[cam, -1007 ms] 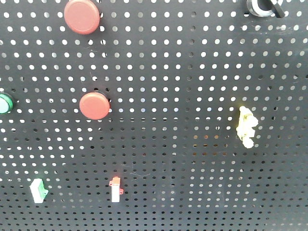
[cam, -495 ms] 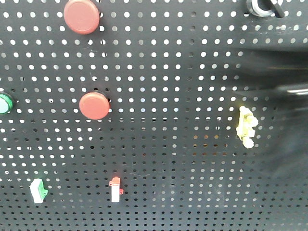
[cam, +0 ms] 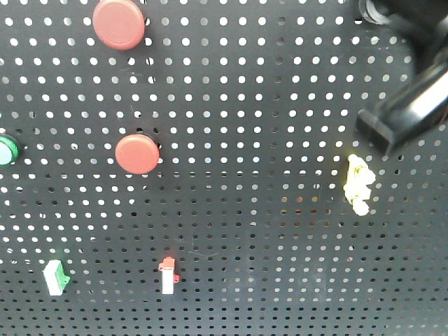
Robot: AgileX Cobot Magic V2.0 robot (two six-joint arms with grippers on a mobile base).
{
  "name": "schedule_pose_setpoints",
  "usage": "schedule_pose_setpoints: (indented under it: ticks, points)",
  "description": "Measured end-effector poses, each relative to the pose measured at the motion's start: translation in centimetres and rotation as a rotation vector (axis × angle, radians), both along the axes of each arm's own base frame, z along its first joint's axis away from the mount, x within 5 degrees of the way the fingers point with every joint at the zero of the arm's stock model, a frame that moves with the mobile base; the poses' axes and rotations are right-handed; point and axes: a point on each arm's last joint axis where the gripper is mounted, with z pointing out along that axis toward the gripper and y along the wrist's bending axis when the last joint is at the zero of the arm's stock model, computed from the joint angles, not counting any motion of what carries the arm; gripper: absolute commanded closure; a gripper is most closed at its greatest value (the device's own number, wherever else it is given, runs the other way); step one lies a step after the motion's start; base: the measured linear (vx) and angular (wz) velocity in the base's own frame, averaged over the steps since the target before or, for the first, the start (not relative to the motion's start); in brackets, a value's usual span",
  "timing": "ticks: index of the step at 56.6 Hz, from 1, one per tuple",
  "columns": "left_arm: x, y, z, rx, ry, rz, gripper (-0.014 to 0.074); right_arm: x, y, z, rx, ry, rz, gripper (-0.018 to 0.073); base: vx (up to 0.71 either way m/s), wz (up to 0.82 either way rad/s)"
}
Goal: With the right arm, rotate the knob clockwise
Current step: 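Align the open right gripper around the knob's black bar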
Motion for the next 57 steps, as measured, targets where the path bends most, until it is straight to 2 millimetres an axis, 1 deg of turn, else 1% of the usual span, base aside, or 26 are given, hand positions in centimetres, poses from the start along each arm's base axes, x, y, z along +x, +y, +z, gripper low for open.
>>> schedule_pose_setpoints:
  ticks: [8, 17, 23, 28, 35, 43, 50, 57]
  points:
    - [0.0, 0.0, 0.0, 0.000, 0.000, 0.000, 0.0603, 0.4, -0.7, -0.1, -0.004, 0.008, -0.100, 0.0438, 0.00, 0.00]
    - [0.0, 0.0, 0.0, 0.000, 0.000, 0.000, 0.0603, 0.9, -1.4, -0.6, -0.040, 0.061, -0.200, 0.0334, 0.00, 0.00]
    - [0.0, 0.0, 0.0, 0.000, 0.000, 0.000, 0.0603, 1.1, -1.6, -0.9, -0.041, 0.099, -0.223, 0.0266, 0.00, 0.00]
    - [0.0, 0.0, 0.0, 0.000, 0.000, 0.000, 0.0603, 1.1, -1.7, -1.0, -0.031, 0.113, -0.227, 0.0237, 0.00, 0.00]
    - [0.0, 0.0, 0.0, 0.000, 0.000, 0.000, 0.0603, 1.2, -1.6, -1.1, -0.029, 0.120, -0.230, 0.0237, 0.00, 0.00]
    - [0.0, 0.0, 0.0, 0.000, 0.000, 0.000, 0.0603, 1.9, -1.0, -1.5, -0.048, 0.134, -0.235, 0.0251, 0.00, 0.00]
    - [0.0, 0.0, 0.0, 0.000, 0.000, 0.000, 0.0603, 2.6, -0.4, -2.0, -0.066, 0.149, -0.237, 0.0286, 0.00, 0.00]
    - [0.0, 0.0, 0.0, 0.000, 0.000, 0.000, 0.0603, 2.7, -0.4, -2.0, -0.077, 0.140, -0.245, 0.0342, 0.00, 0.00]
